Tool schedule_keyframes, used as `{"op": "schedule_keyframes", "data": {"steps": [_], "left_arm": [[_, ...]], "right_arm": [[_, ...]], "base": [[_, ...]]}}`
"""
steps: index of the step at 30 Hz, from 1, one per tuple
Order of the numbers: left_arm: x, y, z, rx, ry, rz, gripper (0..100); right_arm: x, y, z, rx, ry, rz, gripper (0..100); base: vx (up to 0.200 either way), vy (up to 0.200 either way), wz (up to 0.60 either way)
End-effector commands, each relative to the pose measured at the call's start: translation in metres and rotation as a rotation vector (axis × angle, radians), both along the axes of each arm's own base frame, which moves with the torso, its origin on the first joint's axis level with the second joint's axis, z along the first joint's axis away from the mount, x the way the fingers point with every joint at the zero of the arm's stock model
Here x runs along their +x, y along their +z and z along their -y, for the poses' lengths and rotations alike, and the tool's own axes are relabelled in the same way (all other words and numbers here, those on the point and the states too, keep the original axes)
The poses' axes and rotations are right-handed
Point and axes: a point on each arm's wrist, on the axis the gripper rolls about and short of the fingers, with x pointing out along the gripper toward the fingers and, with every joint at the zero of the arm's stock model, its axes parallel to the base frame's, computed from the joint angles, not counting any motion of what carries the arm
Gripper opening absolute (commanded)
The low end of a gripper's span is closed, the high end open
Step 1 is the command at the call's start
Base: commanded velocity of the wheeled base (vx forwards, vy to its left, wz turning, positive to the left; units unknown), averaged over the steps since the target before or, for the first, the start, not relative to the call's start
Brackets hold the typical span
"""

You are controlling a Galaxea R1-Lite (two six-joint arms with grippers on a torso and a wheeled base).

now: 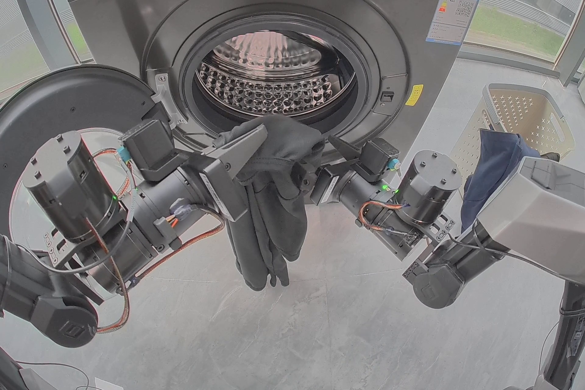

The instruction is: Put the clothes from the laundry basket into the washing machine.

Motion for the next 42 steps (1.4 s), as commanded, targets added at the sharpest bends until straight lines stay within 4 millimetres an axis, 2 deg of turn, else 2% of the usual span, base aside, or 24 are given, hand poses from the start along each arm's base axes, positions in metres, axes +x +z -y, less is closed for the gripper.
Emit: {"op": "schedule_keyframes", "data": {"steps": [1,3,4,10,13,17,23,24,26,32,39,42], "left_arm": [[0.0,0.0,0.0,0.0,0.0,0.0,0],[0.0,-0.001,0.0,0.002,0.001,-0.003,0],[0.0,-0.001,0.0,0.002,0.001,-0.003,0],[0.002,-0.003,-0.001,0.005,0.007,-0.009,0],[0.003,-0.004,0.0,0.007,0.01,-0.015,0],[0.007,-0.01,0.003,0.008,0.008,-0.038,0],[0.009,-0.012,0.005,0.011,-0.007,-0.048,0],[0.009,-0.012,0.005,0.011,-0.007,-0.048,100],[0.012,-0.016,0.006,0.012,-0.015,-0.068,100],[0.025,-0.031,0.0,0.014,0.022,-0.134,100],[0.027,-0.053,0.001,0.056,0.024,-0.202,100],[0.027,-0.07,0.0,0.089,0.027,-0.242,100]], "right_arm": [[-0.003,0.0,-0.004,-0.001,0.012,0.001,100],[-0.005,-0.004,-0.012,-0.002,0.03,0.004,100],[-0.005,-0.003,-0.014,0.004,0.032,0.011,0],[-0.008,0.005,-0.011,0.018,0.032,0.029,0],[-0.014,0.017,-0.002,0.025,0.025,0.045,0],[-0.039,0.034,0.013,0.024,0.038,0.048,0],[-0.069,0.039,0.031,0.003,0.074,0.03,0],[-0.069,0.039,0.031,0.003,0.074,0.03,0],[-0.079,0.038,0.039,-0.006,0.087,0.026,0],[-0.095,0.045,0.038,0.002,0.13,0.036,0],[-0.099,0.048,0.029,0.015,0.155,0.043,0],[-0.096,0.052,0.026,0.028,0.15,0.052,0]], "base": [[0.0,0.0,0.0],[0.0,0.0,0.0],[0.0,0.0,0.0],[0.0,0.0,0.0],[0.0,0.0,0.0],[0.0,0.0,0.0],[0.0,0.0,0.0],[0.0,0.0,0.0],[0.0,0.0,0.0],[0.0,0.0,0.0],[0.0,0.0,0.0],[0.0,0.0,0.0]]}}
